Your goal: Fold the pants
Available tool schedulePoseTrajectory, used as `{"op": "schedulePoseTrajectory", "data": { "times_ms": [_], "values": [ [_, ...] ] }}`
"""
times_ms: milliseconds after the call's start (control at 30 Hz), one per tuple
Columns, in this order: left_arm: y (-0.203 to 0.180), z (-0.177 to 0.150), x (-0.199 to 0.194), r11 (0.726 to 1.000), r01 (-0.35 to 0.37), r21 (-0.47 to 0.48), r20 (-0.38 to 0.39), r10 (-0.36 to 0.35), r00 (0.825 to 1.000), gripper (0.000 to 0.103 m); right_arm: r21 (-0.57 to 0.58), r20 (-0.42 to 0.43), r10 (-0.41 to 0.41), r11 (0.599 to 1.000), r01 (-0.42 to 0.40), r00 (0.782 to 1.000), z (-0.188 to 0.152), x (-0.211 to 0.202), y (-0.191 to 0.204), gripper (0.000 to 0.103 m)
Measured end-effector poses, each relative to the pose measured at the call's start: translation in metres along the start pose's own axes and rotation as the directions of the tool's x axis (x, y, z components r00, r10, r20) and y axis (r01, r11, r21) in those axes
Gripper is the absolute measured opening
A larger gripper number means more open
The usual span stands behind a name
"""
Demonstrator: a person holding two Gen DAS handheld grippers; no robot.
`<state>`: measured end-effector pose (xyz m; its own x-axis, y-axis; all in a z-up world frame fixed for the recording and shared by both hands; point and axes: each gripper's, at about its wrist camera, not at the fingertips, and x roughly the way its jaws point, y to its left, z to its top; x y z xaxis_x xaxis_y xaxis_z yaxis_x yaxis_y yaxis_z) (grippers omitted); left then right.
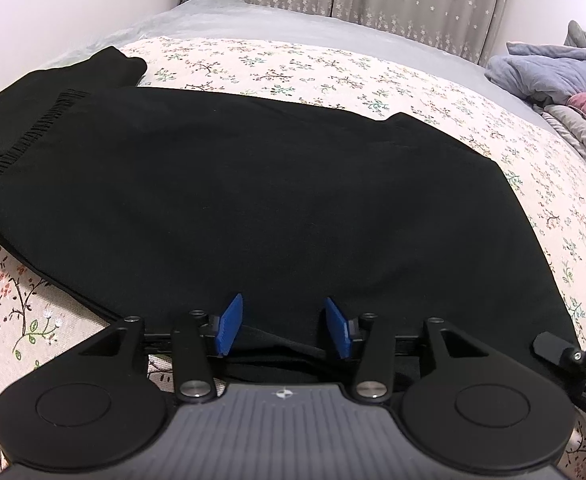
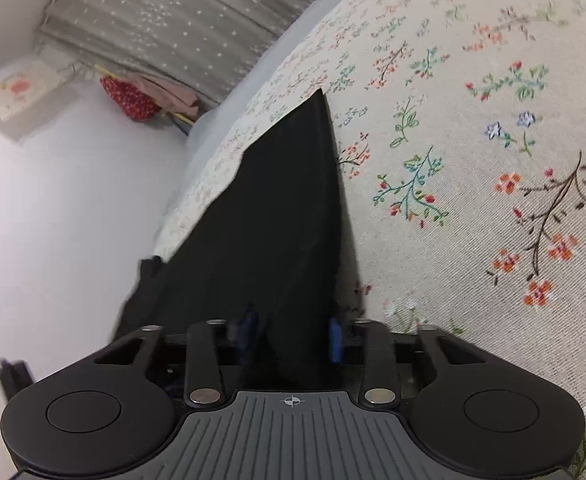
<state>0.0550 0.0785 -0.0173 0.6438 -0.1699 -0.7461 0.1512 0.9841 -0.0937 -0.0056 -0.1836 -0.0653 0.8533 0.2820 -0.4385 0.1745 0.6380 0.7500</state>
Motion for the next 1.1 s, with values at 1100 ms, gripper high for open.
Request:
{"op": "schedulePoseTrajectory", "data": {
  "times_ms": [1100],
  "values": [
    [-0.158, -0.003, 0.013, 0.955, 0.106, 0.278, -0.096, -0.082, 0.992, 0.065, -0.311, -0.038, -0.316, 0.905, 0.289, 0.948, 0.141, -0.133, -0.123, 0.013]
  ]
}}
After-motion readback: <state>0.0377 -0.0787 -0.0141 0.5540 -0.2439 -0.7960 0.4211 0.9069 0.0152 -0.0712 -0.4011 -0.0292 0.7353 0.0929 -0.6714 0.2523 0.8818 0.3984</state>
